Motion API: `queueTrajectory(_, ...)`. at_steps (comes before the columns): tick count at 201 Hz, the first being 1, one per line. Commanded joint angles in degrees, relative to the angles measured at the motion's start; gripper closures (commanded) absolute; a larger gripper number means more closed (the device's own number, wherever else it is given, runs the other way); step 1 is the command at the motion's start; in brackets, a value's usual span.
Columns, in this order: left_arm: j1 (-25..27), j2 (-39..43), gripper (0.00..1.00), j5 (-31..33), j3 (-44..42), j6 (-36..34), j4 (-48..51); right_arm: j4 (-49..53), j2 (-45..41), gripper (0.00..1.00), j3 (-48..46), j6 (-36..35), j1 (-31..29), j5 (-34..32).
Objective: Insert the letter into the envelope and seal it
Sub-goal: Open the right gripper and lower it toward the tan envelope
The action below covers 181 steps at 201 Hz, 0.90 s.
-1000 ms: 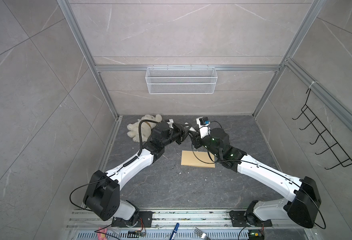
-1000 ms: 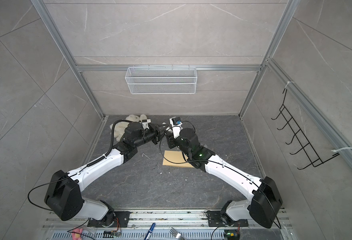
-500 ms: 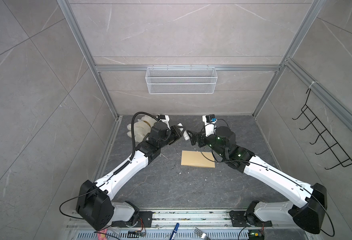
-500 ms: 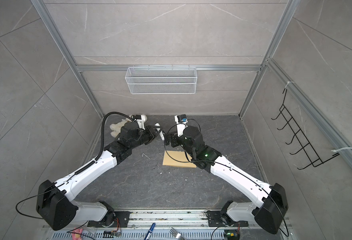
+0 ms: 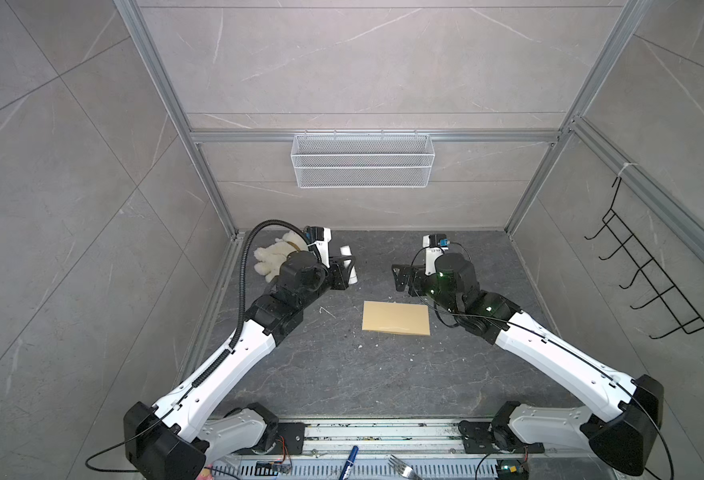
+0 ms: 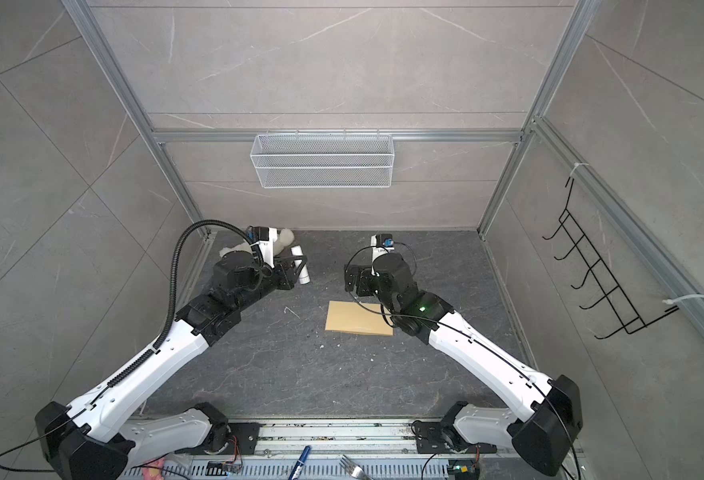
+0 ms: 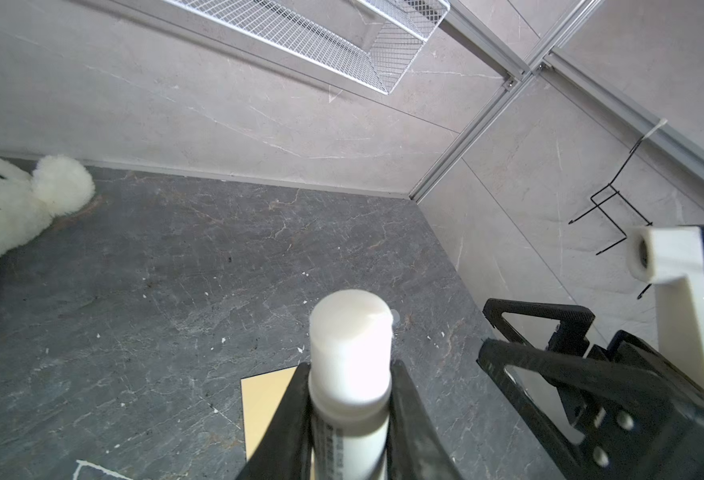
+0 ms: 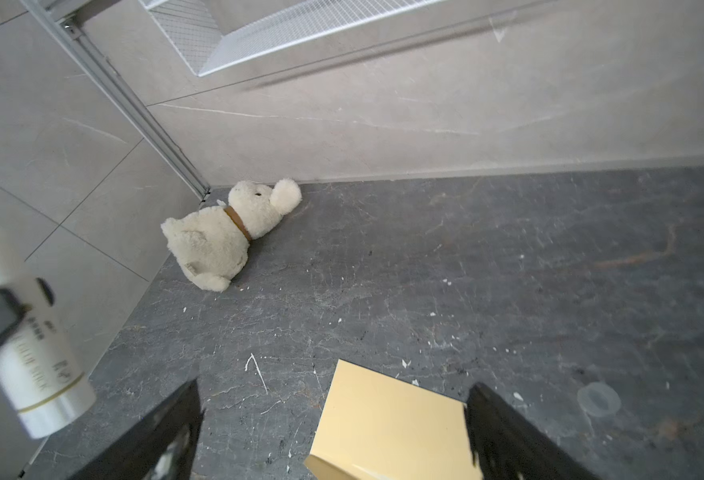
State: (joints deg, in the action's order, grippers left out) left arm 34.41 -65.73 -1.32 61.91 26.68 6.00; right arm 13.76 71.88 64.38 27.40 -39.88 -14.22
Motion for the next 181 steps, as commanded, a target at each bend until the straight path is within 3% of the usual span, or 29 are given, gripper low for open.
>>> queueTrajectory(1,0.02,0.25,1.00,-0.33,-0.86,-6.58,-1.47,4.21,-1.59,0.01,-2.84,7.11,1.08,-0.82)
queueTrajectory(58,0.04,0.09,1.00,-2.36,-4.04,-10.46,-2.92,8.64,-3.67,0.06,-6.48,18.94,1.62,-0.13)
queueTrajectory(110,0.00,-0.10,1.00,-1.08,-5.83,-13.24,-3.07,12.55,-3.08,0.17,-11.99,35.62,1.60,1.62)
queueTrajectory(160,0.04,-1.96,1.00,-1.64,-6.83,-12.48,-5.32,13.11,1.64,0.20,-16.75,49.07,1.59,8.00)
queueTrajectory(181,0.03,-2.55,1.00,-1.84,-7.10,-12.35,-5.64,8.09,3.52,0.25,-20.43,54.57,1.05,11.38)
